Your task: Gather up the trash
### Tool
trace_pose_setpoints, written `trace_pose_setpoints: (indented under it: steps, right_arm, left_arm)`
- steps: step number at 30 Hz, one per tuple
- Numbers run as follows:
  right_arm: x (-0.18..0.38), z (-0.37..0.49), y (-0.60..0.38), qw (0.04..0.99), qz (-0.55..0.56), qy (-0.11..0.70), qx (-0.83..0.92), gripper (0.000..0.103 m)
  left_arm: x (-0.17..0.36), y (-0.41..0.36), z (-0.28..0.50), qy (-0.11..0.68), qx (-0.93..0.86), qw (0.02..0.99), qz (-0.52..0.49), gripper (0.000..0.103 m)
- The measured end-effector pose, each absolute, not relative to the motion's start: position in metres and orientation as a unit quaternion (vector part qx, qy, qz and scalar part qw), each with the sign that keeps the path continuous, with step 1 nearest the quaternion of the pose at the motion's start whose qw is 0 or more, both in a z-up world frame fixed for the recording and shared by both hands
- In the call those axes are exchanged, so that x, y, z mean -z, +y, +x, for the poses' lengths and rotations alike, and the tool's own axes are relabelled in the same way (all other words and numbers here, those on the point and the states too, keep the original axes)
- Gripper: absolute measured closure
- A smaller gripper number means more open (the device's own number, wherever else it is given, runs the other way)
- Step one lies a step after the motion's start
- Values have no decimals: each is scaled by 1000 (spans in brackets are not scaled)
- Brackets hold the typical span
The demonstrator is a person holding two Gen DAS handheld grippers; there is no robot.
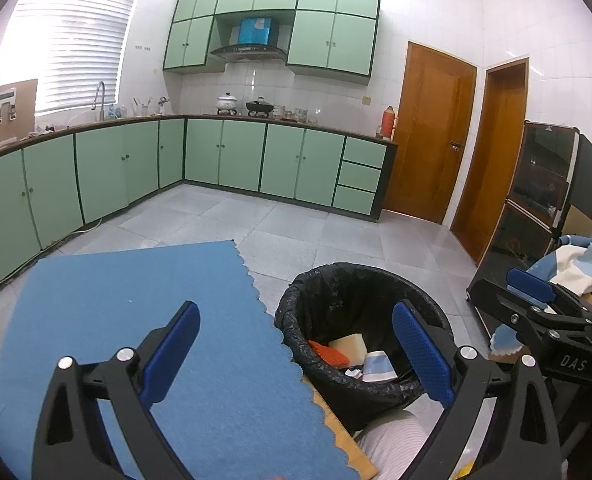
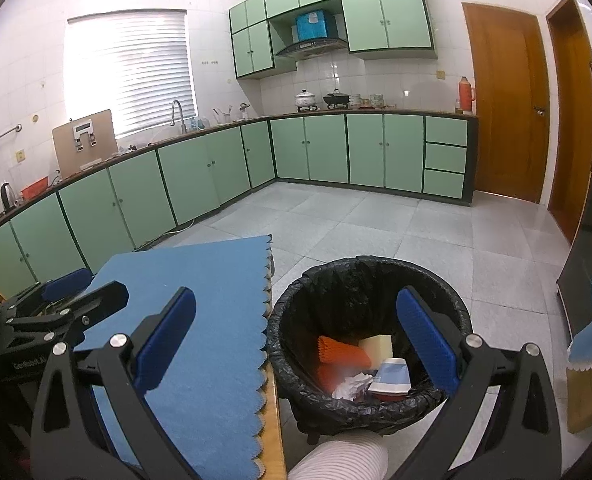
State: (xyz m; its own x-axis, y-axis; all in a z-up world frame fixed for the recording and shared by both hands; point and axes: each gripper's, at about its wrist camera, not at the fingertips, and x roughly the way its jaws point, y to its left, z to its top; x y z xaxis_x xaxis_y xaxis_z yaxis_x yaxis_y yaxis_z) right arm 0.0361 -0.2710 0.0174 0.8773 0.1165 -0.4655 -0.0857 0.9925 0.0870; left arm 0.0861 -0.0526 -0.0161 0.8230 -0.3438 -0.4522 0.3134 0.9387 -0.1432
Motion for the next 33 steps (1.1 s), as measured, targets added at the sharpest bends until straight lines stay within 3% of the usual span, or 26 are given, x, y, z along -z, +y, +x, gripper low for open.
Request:
trace_pose_setpoints:
  steps: [33]
  right_arm:
    - [-22, 37, -267, 969, 30, 239, -56, 5]
  left_arm:
    - [13, -50, 86, 240, 167, 956, -28, 8]
